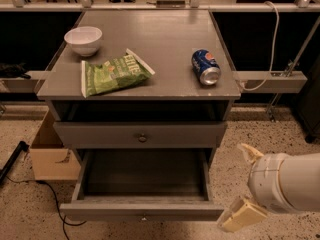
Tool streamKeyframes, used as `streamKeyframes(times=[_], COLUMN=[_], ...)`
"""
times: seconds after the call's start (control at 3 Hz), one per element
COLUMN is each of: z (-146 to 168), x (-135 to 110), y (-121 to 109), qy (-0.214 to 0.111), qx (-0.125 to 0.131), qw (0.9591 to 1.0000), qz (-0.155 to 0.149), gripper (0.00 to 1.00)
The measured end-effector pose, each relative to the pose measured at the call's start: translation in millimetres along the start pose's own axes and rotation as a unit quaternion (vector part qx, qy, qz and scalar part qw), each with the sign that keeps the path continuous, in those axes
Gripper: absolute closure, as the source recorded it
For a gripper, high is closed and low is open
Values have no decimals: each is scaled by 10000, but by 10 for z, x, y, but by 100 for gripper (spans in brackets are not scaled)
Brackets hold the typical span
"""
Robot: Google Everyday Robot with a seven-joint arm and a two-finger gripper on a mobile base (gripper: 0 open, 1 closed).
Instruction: Close middle drawer
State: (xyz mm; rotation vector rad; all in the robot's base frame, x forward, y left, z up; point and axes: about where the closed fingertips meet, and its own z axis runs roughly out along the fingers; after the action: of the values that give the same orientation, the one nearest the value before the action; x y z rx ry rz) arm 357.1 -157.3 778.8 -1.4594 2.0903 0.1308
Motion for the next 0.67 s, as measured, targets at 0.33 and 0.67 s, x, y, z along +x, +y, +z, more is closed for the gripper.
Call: streamKeyframes(times=[0.33, 0.67], z=[3, 3], x=[4, 4], y=[7, 7], qy=[4, 4], qx=[-6, -6], qw=[10000, 10000], qz=[5, 5], gripper=[2, 25])
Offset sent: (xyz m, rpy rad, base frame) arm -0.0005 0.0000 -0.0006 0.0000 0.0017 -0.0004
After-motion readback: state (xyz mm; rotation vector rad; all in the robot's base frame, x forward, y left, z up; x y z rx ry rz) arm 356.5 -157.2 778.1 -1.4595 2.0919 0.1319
